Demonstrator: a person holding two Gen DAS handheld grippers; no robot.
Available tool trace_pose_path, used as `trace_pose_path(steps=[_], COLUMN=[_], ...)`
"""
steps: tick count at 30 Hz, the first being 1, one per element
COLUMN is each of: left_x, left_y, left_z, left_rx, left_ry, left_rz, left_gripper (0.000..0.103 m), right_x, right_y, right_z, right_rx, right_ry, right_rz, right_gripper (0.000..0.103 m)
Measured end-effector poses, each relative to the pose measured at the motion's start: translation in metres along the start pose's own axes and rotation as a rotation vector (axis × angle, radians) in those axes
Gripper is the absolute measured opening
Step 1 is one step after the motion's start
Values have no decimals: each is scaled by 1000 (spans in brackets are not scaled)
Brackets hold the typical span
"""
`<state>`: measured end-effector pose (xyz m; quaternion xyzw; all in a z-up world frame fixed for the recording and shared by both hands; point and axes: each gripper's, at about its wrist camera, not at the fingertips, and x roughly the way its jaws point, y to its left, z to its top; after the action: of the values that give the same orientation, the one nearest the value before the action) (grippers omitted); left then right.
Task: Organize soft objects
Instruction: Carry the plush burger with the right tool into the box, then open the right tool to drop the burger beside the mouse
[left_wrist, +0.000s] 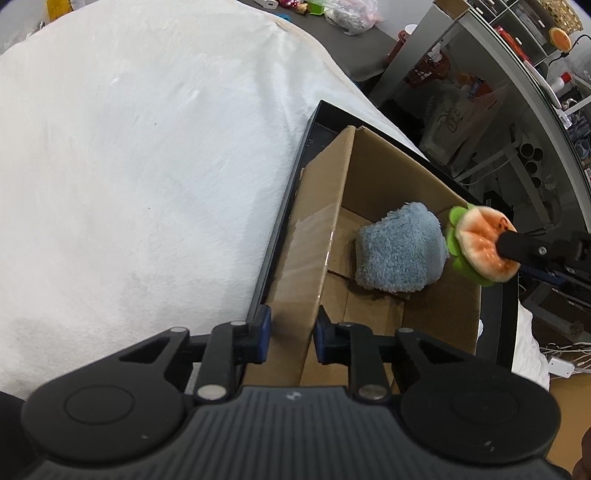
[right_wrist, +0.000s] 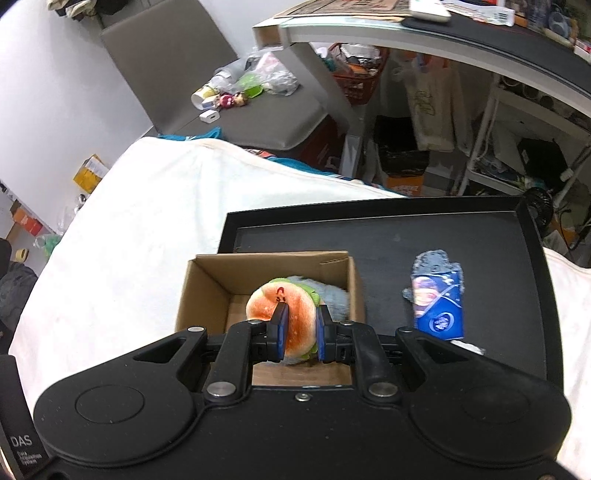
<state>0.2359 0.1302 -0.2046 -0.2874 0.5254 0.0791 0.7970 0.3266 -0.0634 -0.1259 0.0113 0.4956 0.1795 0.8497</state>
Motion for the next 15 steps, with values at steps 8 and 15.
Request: trace_pose_path(steps=[8, 15], left_x=[2, 4], left_y=[5, 6], left_z=[3, 5], left_rx=[-2, -2], left_ry=[13, 20], left_rz=[-16, -26], left_gripper=[22, 22], right_x=[11, 18], right_y=[25, 35], right_z=[9, 12], right_rx=[-21, -39], right_ry=[2, 12], right_rz=[22, 15], right_gripper=[16, 37])
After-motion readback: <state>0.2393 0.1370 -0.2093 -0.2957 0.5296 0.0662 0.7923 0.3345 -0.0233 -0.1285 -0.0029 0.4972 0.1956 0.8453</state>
